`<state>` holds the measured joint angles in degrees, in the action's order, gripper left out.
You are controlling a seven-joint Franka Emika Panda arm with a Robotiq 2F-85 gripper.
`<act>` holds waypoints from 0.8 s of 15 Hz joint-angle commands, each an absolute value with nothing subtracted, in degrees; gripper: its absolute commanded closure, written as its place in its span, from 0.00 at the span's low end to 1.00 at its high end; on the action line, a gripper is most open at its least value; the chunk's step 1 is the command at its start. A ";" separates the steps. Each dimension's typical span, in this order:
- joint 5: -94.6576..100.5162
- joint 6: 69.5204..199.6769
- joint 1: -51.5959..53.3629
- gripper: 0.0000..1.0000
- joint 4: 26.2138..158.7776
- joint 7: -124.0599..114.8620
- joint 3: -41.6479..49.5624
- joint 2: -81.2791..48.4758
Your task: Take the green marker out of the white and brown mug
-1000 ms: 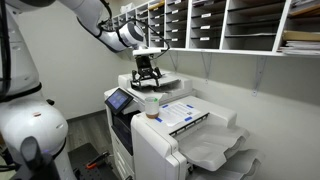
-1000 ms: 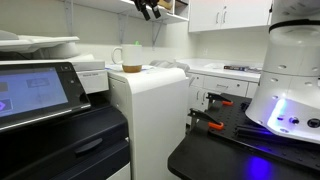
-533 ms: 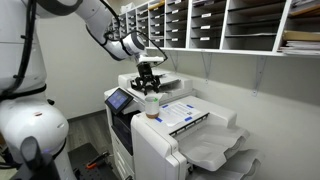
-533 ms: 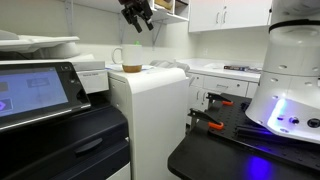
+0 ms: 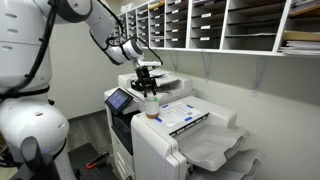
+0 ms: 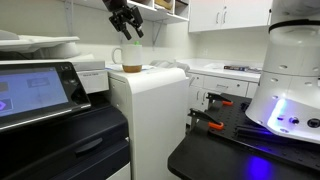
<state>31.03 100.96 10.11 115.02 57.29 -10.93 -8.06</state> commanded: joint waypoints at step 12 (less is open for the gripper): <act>36.01 103.11 9.99 0.56 114.36 58.85 -11.23 -12.70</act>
<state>34.22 102.16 10.20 114.56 58.36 -11.18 -12.28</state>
